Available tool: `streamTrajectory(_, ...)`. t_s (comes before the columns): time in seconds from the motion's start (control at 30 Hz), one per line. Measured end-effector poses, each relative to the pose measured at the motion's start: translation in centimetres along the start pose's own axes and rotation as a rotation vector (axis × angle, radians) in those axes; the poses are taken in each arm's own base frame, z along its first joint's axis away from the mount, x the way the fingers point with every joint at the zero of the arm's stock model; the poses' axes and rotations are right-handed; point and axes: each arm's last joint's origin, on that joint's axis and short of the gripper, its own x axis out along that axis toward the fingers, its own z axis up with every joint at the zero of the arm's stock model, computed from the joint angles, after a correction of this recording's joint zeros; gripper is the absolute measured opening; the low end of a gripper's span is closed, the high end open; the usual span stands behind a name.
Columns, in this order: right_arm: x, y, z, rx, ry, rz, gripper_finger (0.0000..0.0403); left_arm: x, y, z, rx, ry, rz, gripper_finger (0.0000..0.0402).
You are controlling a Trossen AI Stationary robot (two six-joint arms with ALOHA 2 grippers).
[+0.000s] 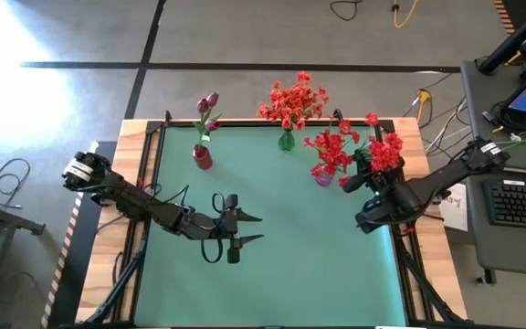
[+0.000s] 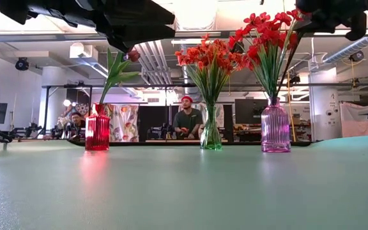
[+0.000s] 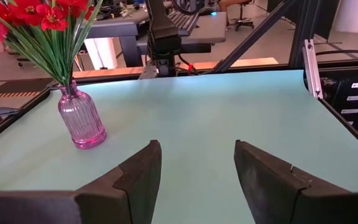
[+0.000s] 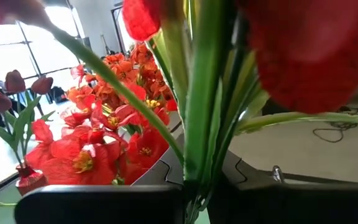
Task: Sort flowers into vase by color
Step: Put the red flowers into the violet flower vase
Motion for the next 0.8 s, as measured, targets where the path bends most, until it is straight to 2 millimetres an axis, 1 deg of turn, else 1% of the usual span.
streamTrajectory(0.13, 0.0, 0.35, -0.23, 0.016, 0.001, 0.001, 0.0022, 0.0, 0.0, 0.0, 0.0, 0.0, 0.0, 0.0189)
streamTrajectory(0.37, 0.12, 0.52, -0.46, -0.036, 0.001, -0.007, 0.0022, 0.0, 0.0, 0.0, 0.0, 0.0, 0.0, 0.0189)
streamTrajectory(0.7, 0.26, 0.59, -0.5, -0.053, 0.017, -0.017, 0.0022, 0.0, 0.0, 0.0, 0.0, 0.0, 0.0, 0.0189)
streamTrajectory(0.8, 0.26, 0.69, -0.53, -0.032, 0.023, -0.018, 0.0022, 0.0, 0.0, 0.0, 0.0, 0.0, 0.0, 0.0189)
